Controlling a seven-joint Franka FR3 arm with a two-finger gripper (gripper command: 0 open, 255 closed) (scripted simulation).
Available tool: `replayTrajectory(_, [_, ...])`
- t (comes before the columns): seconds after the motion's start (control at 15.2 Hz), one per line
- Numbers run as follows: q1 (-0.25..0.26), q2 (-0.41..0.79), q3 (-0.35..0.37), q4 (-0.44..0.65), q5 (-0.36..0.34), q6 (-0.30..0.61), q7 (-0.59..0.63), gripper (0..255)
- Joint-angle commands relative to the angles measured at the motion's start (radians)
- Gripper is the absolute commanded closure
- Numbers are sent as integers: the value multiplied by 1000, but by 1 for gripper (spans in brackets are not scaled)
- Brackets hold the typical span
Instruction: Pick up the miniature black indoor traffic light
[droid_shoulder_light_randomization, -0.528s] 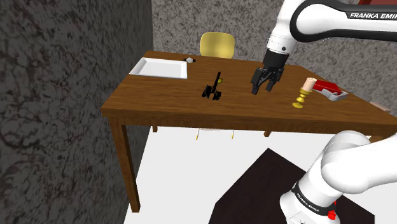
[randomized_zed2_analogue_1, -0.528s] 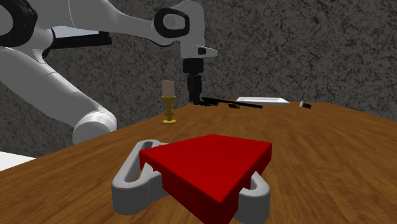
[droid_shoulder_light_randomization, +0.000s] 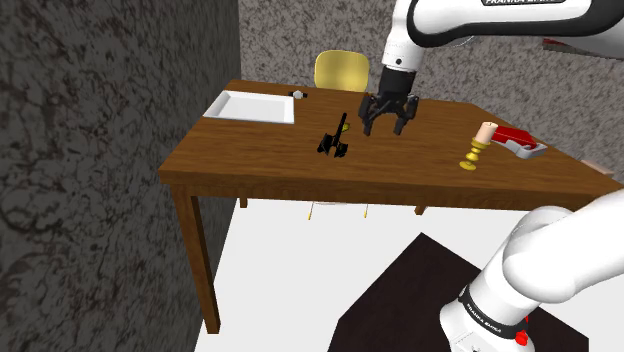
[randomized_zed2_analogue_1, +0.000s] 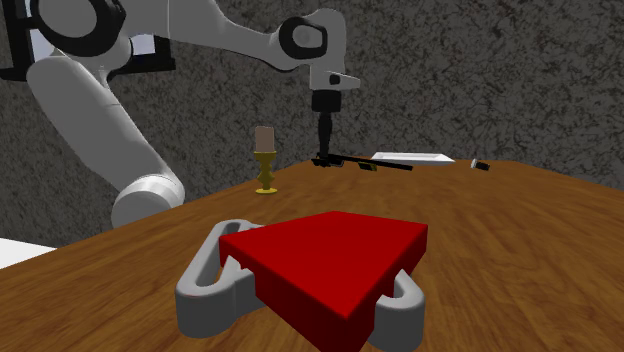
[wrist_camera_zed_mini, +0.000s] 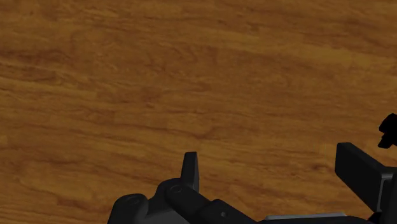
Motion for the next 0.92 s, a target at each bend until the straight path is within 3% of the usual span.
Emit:
replayTrajectory(0.0, [-19, 103, 21, 97, 7, -15, 105, 0])
replayTrajectory(0.46, [-53, 445, 57, 474, 9, -117, 449, 0])
replayTrajectory(0.86, [-52, 441, 56, 402, 10, -49, 448, 0])
